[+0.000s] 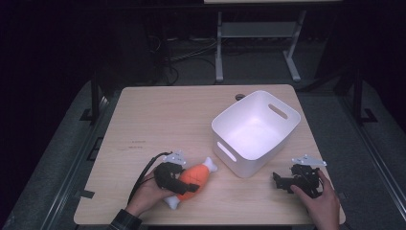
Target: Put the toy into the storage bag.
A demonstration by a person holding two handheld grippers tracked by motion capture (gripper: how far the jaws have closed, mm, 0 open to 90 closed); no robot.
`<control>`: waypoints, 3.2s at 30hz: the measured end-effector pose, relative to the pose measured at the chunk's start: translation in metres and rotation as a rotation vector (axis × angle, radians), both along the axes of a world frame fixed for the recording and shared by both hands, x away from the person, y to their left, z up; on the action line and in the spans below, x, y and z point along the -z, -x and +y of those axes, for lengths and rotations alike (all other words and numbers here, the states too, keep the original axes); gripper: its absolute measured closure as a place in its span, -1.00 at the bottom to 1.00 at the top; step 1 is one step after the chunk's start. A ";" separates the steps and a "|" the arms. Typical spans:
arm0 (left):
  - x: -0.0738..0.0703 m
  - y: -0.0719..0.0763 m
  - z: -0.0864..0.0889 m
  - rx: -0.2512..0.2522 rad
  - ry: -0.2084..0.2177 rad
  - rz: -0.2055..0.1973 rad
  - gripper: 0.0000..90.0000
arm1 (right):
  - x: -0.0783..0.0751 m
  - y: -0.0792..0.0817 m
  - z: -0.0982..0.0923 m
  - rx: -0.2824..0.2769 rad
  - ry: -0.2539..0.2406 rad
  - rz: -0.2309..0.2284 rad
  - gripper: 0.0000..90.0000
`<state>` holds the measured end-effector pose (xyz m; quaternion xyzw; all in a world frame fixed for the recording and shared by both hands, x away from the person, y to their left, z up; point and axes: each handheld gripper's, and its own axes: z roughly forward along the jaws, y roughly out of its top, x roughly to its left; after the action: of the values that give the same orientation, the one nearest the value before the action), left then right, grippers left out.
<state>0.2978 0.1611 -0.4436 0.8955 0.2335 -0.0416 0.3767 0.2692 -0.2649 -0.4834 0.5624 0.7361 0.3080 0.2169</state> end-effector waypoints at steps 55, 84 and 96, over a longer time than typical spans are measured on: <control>-0.076 -0.034 0.023 -0.021 0.093 -0.094 -0.18 | 0.000 0.000 0.000 0.000 0.001 0.000 -1.00; -0.120 -0.060 0.004 0.017 0.104 -0.133 -0.18 | 0.000 0.000 0.000 0.000 0.001 -0.001 -1.00; -0.135 -0.070 -0.009 0.035 0.108 -0.148 -0.17 | 0.000 0.000 0.000 0.000 0.001 0.000 -1.00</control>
<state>0.3677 0.1517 -0.3087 0.8785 0.1866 0.0055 0.4397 0.2692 -0.2649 -0.4833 0.5622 0.7361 0.3080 0.2172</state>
